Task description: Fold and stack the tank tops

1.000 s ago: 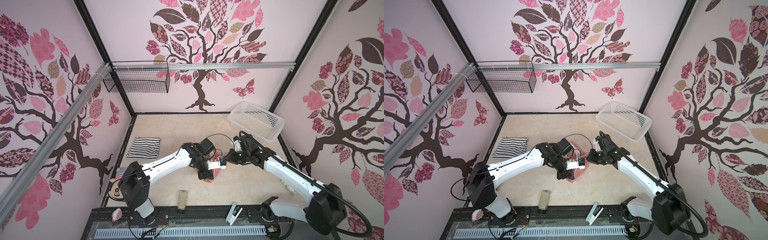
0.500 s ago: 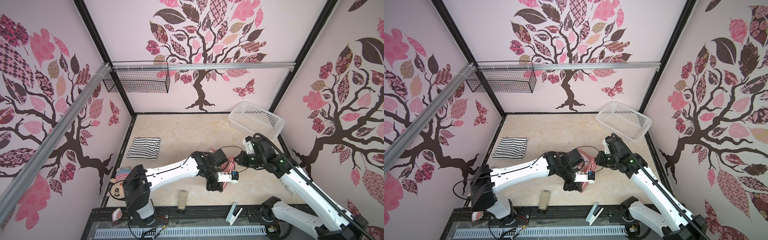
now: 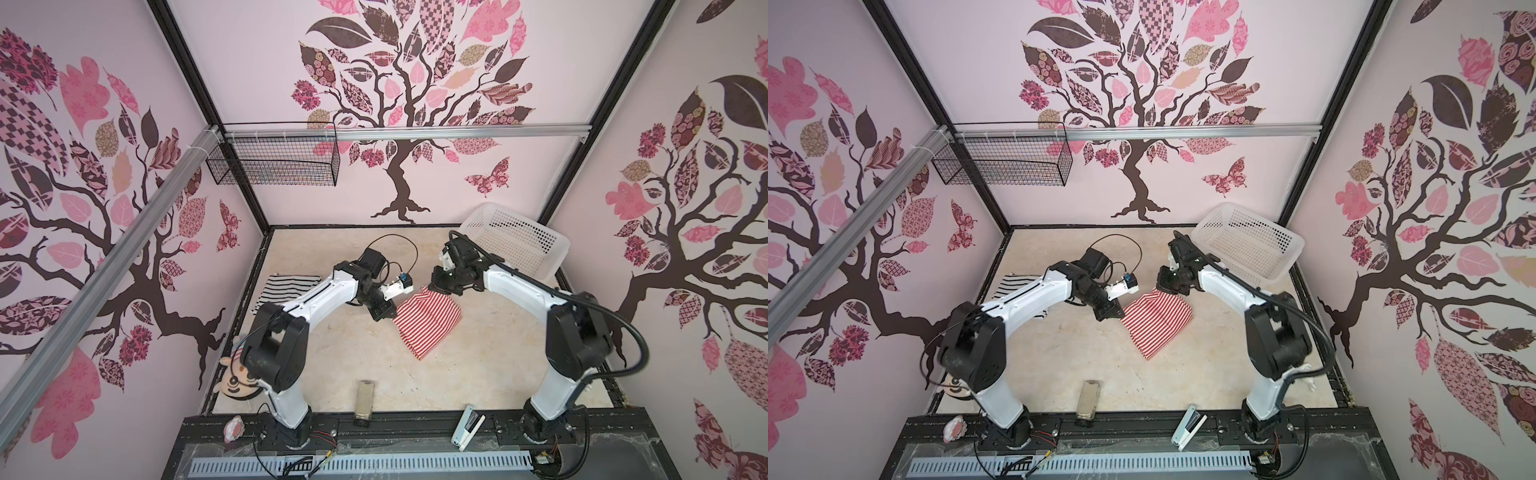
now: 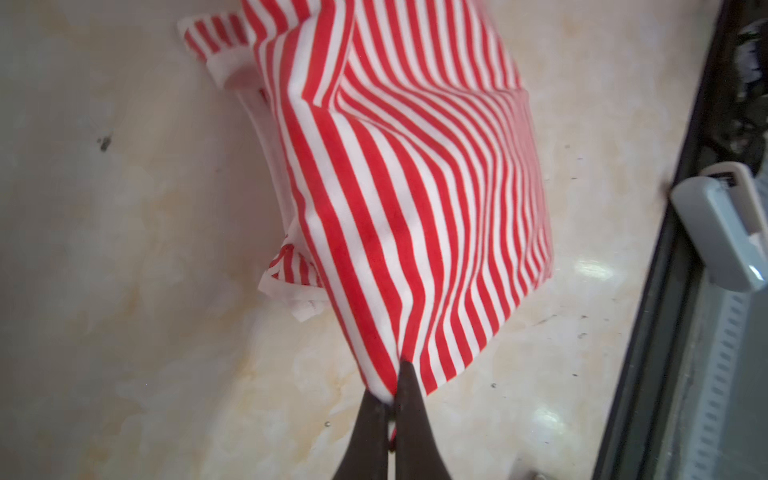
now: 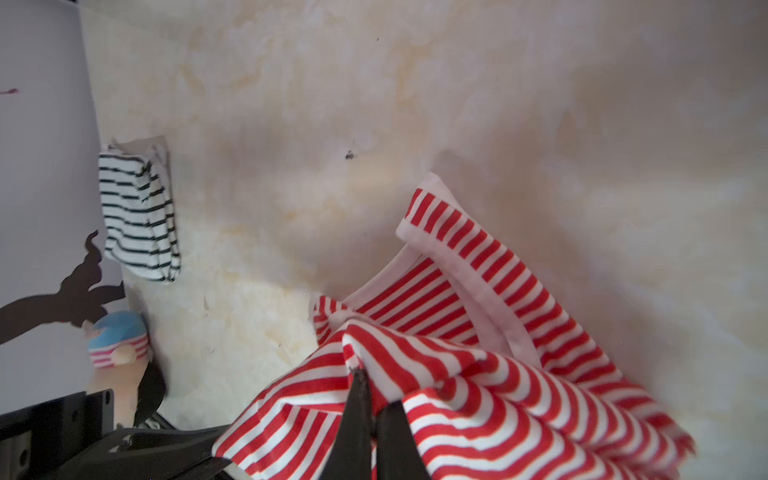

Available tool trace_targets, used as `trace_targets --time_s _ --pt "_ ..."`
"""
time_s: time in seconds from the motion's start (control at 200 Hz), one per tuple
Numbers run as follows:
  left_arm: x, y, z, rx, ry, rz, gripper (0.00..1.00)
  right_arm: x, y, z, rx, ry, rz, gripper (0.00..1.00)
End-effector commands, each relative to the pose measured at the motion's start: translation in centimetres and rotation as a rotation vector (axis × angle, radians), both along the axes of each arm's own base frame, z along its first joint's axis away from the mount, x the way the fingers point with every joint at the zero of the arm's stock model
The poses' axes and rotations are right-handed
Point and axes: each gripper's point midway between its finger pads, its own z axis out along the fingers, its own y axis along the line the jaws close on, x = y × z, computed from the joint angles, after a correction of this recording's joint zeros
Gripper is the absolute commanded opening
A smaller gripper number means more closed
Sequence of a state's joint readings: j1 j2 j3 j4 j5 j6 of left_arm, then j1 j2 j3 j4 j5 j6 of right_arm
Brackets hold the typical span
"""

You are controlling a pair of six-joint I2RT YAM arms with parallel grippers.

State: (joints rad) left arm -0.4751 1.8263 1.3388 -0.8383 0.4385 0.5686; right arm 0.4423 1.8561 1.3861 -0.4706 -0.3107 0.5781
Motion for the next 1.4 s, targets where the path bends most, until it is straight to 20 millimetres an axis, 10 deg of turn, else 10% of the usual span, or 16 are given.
trace_targets --time_s 0.0,0.415,0.785,0.976,1.161,1.396 --pt "3.2 0.6 -1.7 0.079 -0.057 0.005 0.05 1.3 -0.3 -3.2 -0.034 0.038 -0.005 0.01" --pt "8.7 1.5 -3.8 0.126 -0.142 0.148 0.14 3.1 -2.2 -5.8 -0.103 0.038 -0.078 0.07" --pt "11.8 0.1 -1.7 0.064 -0.204 0.221 0.17 3.4 -4.3 -2.3 -0.12 -0.064 -0.204 0.1" --pt "13.7 0.0 -2.0 0.093 -0.213 0.255 0.2 3.6 -5.0 -1.8 -0.131 -0.086 -0.253 0.4" --pt "12.5 0.5 0.7 0.052 -0.256 0.297 0.25 2.1 -4.1 0.7 -0.07 -0.169 -0.217 0.41" --pt "6.3 -1.6 4.5 -0.046 -0.219 0.212 0.26 -0.4 -1.6 -2.0 -0.053 -0.073 -0.099 0.1"
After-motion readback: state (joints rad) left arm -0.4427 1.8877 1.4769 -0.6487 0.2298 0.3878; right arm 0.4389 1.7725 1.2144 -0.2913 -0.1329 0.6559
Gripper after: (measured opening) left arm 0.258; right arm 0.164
